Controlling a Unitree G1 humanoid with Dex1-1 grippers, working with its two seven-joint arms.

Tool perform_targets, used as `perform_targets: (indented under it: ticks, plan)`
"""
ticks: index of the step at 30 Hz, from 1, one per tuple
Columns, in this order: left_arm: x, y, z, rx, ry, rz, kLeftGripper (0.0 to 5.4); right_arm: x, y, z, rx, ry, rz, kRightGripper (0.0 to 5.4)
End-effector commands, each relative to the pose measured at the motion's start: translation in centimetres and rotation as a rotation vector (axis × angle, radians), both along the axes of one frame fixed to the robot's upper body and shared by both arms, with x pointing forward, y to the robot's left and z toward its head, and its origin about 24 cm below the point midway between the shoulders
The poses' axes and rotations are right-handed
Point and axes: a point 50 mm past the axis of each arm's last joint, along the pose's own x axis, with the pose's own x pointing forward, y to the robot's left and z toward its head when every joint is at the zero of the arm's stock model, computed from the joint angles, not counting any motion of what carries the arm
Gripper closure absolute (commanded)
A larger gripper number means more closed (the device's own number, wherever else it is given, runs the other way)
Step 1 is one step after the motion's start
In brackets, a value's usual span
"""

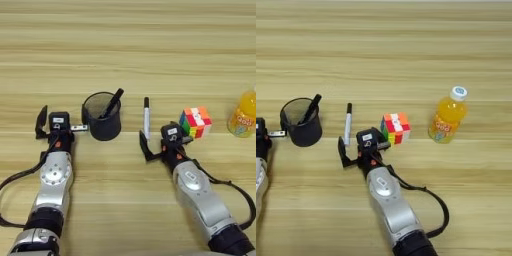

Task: Move the objects on the table

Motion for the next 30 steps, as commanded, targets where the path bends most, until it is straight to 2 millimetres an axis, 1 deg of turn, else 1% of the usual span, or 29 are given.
perform_targets:
  ticks: [1,5,12,19,25,26,30]
  plan:
    - [0.1,-0.1,0.1,0.005,0.003,-0.003,0.0,-1.4,1.4,-1.9,0.035,0.135,-0.011,0.03]
    - [0.1,-0.1,0.1,0.005,0.003,-0.002,0.0,-1.3,1.6,-2.4,0.033,0.146,0.007,0.03]
    - [0.0,-0.1,0.1,0.006,0.002,-0.002,0.0,-1.1,2.4,-3.1,0.08,0.161,0.05,0.03]
    - [0.0,-0.1,0.1,0.006,0.002,-0.001,0.0,-0.8,2.7,-4.3,0.074,0.197,0.054,0.03]
    - [0.0,0.0,0.1,0.007,0.001,-0.001,0.0,-0.7,2.6,-4.8,0.071,0.206,0.049,0.03]
    - [0.0,0.0,0.1,0.007,0.001,0.0,0.0,-0.7,2.6,-4.8,0.07,0.205,0.048,0.22]
    - [-0.1,0.0,0.1,0.007,0.001,0.0,0.0,-0.8,2.7,-4.7,0.069,0.197,0.055,0.57]
